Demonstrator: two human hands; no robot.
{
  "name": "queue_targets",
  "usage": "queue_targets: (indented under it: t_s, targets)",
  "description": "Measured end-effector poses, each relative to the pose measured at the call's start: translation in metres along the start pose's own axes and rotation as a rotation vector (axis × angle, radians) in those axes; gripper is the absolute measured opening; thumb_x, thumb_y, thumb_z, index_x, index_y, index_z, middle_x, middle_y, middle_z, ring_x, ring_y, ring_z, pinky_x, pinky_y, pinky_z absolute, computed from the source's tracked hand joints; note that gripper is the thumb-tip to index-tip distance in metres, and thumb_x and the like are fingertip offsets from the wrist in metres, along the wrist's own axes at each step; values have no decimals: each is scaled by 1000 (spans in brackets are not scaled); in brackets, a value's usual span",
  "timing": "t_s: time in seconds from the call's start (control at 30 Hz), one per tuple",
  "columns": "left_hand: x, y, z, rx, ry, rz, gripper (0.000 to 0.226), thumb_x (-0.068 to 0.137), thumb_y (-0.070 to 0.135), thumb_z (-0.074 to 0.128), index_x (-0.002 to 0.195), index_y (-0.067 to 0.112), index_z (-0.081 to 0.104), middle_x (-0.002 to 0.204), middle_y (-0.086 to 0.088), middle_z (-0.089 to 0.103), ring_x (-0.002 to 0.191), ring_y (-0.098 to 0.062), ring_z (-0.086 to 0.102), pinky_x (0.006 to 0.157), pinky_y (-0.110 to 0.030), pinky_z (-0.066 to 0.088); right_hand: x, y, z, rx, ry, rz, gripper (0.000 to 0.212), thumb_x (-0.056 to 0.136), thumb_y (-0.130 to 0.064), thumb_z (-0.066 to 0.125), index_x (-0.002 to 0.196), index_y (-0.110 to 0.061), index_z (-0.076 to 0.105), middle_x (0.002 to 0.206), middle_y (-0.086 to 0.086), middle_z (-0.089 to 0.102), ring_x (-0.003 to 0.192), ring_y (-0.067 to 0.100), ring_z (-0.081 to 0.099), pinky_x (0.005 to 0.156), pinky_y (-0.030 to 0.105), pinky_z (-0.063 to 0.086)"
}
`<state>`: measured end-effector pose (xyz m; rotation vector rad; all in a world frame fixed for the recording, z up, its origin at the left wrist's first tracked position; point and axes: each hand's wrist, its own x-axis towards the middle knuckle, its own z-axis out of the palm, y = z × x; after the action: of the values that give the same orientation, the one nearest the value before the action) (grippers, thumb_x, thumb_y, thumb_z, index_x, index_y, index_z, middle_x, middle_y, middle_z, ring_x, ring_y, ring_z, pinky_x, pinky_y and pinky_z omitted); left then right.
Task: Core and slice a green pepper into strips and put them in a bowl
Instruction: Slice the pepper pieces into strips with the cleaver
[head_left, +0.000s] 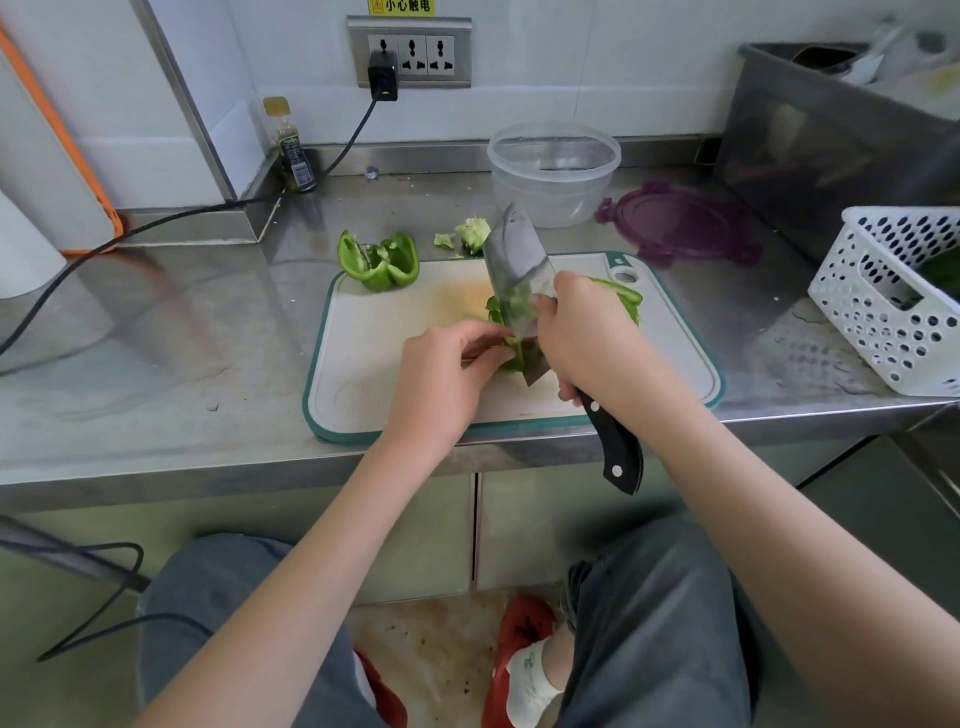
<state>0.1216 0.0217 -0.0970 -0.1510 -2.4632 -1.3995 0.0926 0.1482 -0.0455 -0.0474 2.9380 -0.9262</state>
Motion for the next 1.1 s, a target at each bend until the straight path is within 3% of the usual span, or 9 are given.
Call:
queue_targets:
  t_s: [0.43, 0.53, 0.63, 0.7, 0.77, 0.83, 0.93, 1.0, 1.1]
  targets:
    - [3, -4, 2, 16, -5, -15, 17, 86, 15, 66, 102, 16, 72, 94, 6, 71, 84, -1, 64, 79, -4, 45, 6, -3, 1, -116, -44, -8, 9, 100, -16, 41, 97, -8, 40, 51, 6, 47, 19, 13, 44, 24, 17, 35]
    - [3, -4, 2, 5, -9, -20, 16, 86, 14, 66, 101, 16, 72, 90, 9, 69, 79, 10, 60, 75, 1, 41, 9, -6, 3, -204, -98, -13, 15, 98, -9, 39, 112, -6, 45, 41, 7, 49, 15, 10, 40, 22, 9, 22]
    - [3, -5, 1, -6, -9, -16, 14, 86, 14, 66, 99, 16, 73, 87, 11, 68, 79, 12, 59, 73, 1, 41, 13, -9, 7, -215, -121, 0, 9, 96, -4, 41, 105, -4, 42, 66, 6, 54, 19, 13, 44, 22, 9, 23]
    - [2, -5, 2, -6, -5, -11, 13, 87, 15, 65, 97, 16, 73, 88, 9, 71, 80, 7, 62, 73, -3, 43, 12, -12, 9, -275, -141, 22, 5, 95, -4, 43, 98, -7, 39, 65, 5, 52, 13, 12, 38, 22, 7, 20]
    - [1, -5, 2, -2, 1, 1, 13, 87, 14, 65, 96, 16, 73, 88, 6, 72, 80, 2, 65, 74, -6, 45, 16, -17, 11, -283, -93, -18, 11, 94, -5, 44, 83, -8, 42, 64, 6, 53, 28, 18, 53, 24, 15, 28]
    - [0, -4, 2, -8, -10, 13, 11, 87, 12, 64, 92, 16, 73, 84, 8, 71, 77, 7, 63, 71, -3, 42, 18, -27, 11, -283, -84, -56, 23, 91, -2, 47, 70, -7, 39, 81, 11, 59, 64, 24, 60, 40, 25, 37]
    - [-1, -3, 3, 28, 3, 25, 12, 88, 10, 61, 90, 17, 71, 83, 10, 69, 75, 7, 61, 68, 0, 39, 19, -36, 8, -257, -49, -96, 12, 91, 0, 46, 95, 1, 57, 99, 16, 65, 84, 30, 63, 58, 32, 45]
    - [0, -6, 4, 46, 33, 10, 9, 89, 12, 62, 95, 12, 68, 87, 5, 69, 81, -5, 63, 71, -4, 42, 16, -26, 3, -224, -53, -131, 20, 95, -7, 40, 101, -2, 58, 88, 15, 61, 80, 31, 64, 55, 30, 46]
    - [3, -10, 3, -66, 37, -65, 6, 89, 13, 61, 94, 16, 63, 89, 4, 68, 86, -11, 65, 81, -19, 50, 13, -7, -6, -274, -75, -118, 15, 97, -14, 39, 88, -9, 49, 64, 6, 51, 48, 17, 51, 32, 24, 38]
